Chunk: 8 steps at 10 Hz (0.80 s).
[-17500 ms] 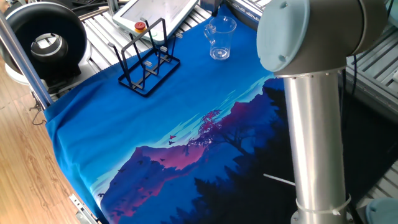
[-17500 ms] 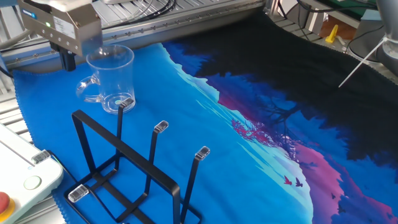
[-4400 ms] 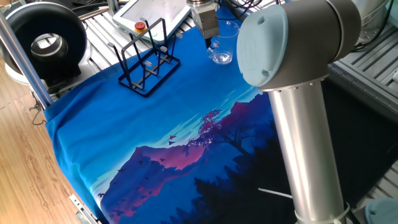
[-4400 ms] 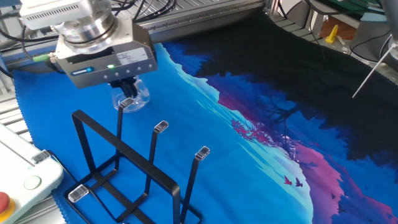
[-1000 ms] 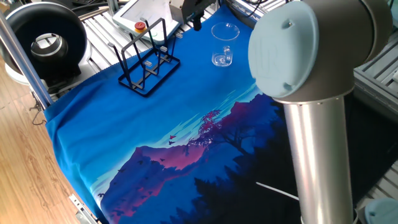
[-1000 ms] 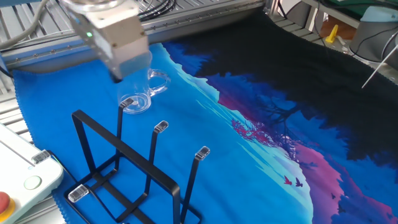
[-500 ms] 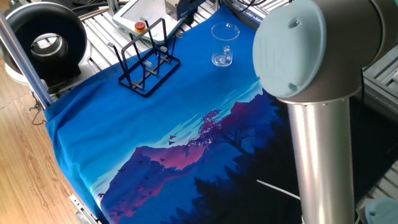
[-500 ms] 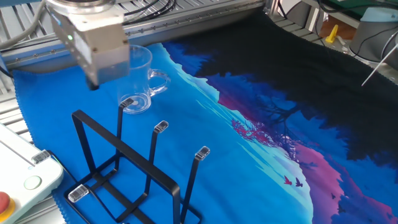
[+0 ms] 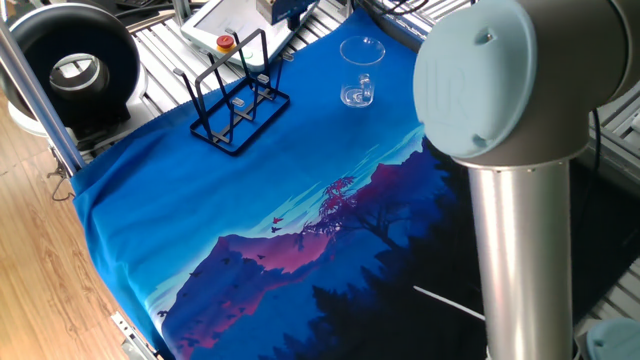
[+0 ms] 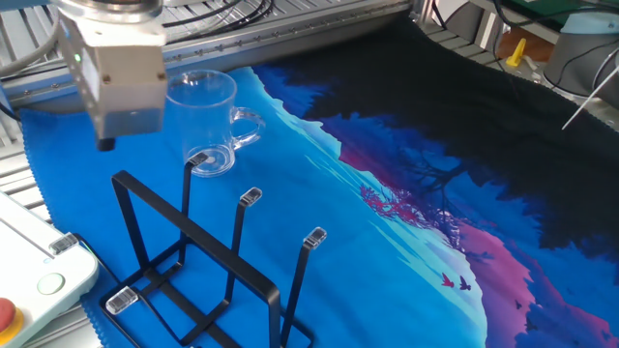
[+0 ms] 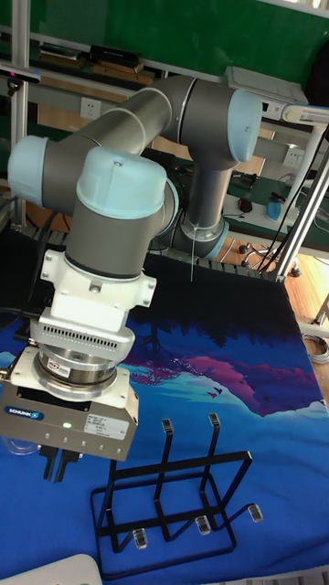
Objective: Put the cup on the cup rack
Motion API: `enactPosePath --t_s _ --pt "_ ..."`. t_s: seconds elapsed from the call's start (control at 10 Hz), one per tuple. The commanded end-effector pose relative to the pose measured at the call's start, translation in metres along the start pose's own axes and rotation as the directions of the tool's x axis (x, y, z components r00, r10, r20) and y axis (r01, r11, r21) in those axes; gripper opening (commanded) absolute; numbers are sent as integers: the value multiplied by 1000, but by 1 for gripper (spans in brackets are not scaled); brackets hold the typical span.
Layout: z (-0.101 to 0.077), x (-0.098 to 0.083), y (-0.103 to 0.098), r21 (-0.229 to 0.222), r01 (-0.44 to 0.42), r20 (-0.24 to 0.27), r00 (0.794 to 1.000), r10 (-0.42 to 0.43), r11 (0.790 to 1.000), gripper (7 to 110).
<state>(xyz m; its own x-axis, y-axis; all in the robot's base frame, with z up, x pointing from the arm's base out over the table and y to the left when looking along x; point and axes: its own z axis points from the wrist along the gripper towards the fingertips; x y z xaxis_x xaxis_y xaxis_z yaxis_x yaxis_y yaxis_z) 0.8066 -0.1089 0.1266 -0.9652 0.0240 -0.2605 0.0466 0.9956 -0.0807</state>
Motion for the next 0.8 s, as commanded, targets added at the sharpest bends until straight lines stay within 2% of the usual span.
enactPosePath --t_s 0.0,0.2,0.3,0.5,0.7 --pt "-1 -8 -6 17 -43 33 999 42 999 7" --pt "-1 -2 -10 35 -45 12 999 44 998 7" --pt "-1 2 -6 18 -52 -8 999 52 999 7" --pt "-1 8 -12 44 -44 -30 999 45 998 7" --pt "-25 28 -19 70 -44 -32 998 46 997 7"
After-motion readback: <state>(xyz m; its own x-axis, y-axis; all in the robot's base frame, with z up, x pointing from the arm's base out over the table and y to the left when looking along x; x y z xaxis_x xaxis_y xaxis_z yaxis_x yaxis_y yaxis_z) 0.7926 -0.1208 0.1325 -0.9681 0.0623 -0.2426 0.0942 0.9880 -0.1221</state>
